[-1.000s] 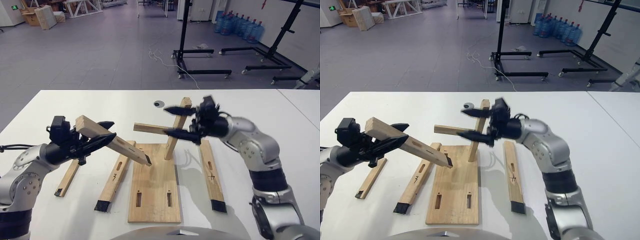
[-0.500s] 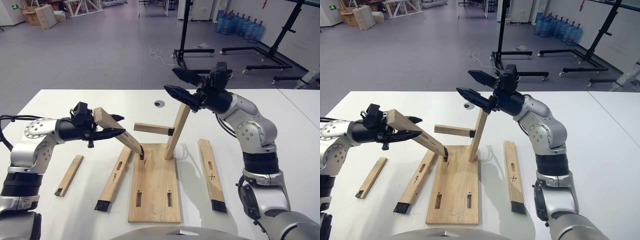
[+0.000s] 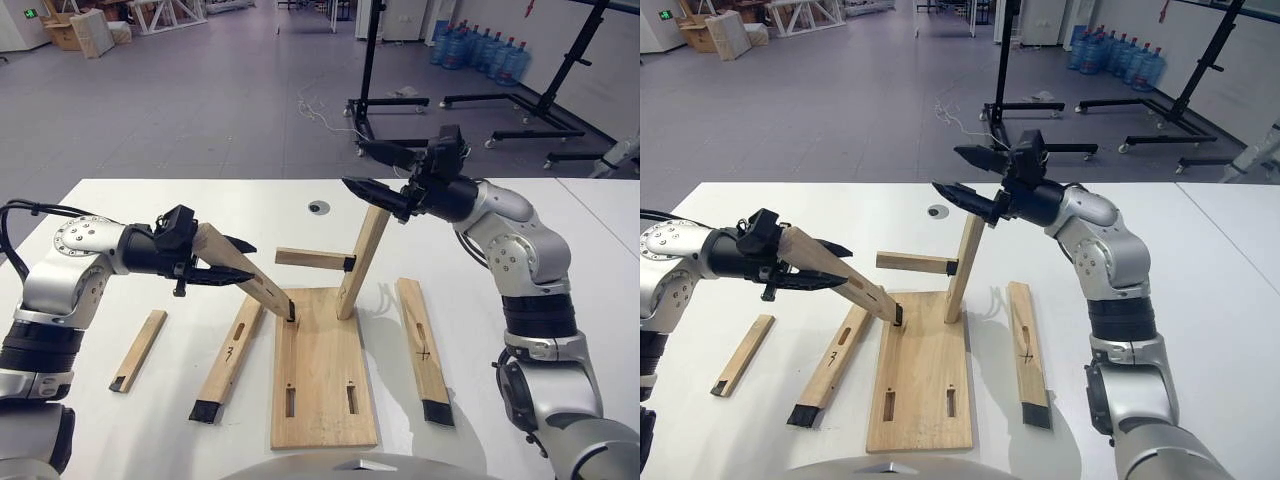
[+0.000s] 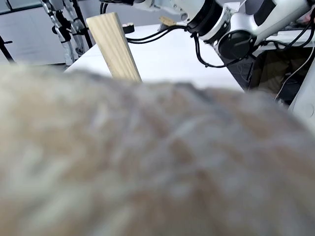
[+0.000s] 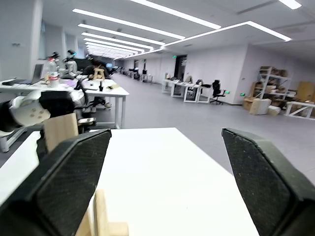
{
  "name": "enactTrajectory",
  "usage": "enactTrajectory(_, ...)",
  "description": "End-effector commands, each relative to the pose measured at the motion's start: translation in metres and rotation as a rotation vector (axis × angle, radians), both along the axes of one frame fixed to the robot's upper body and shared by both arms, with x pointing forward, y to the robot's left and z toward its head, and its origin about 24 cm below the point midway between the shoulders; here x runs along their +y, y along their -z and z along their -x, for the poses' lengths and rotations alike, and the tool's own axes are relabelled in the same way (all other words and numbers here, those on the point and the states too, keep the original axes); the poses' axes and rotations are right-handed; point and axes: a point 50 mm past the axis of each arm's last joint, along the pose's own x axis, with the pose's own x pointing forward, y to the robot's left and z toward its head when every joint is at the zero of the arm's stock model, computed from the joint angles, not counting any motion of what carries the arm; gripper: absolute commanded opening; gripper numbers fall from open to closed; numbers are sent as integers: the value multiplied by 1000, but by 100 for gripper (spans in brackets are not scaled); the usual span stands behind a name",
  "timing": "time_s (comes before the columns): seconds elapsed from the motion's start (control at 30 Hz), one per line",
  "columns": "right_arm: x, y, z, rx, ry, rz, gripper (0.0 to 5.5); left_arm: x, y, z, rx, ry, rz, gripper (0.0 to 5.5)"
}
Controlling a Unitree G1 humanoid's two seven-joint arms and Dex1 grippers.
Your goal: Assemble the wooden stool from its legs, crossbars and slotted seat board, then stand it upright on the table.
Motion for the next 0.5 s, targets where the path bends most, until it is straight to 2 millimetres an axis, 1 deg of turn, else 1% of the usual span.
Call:
enactTrajectory(0.03, -9, 13, 6, 60, -55, 66, 413, 1, 15, -2, 63, -22, -124, 201)
enactTrajectory(0.13, -10, 21, 10, 101, -85, 82, 413, 1, 17, -2, 82, -22, -154, 201)
enactTrajectory(0.3, -12, 31, 16, 151, -118, 105, 413, -1, 15, -2, 98, -11, -158, 201)
enactTrajectory(0.5, -6, 42, 18, 192, -132, 106, 413, -14, 6, -9, 106, 2, -100, 201)
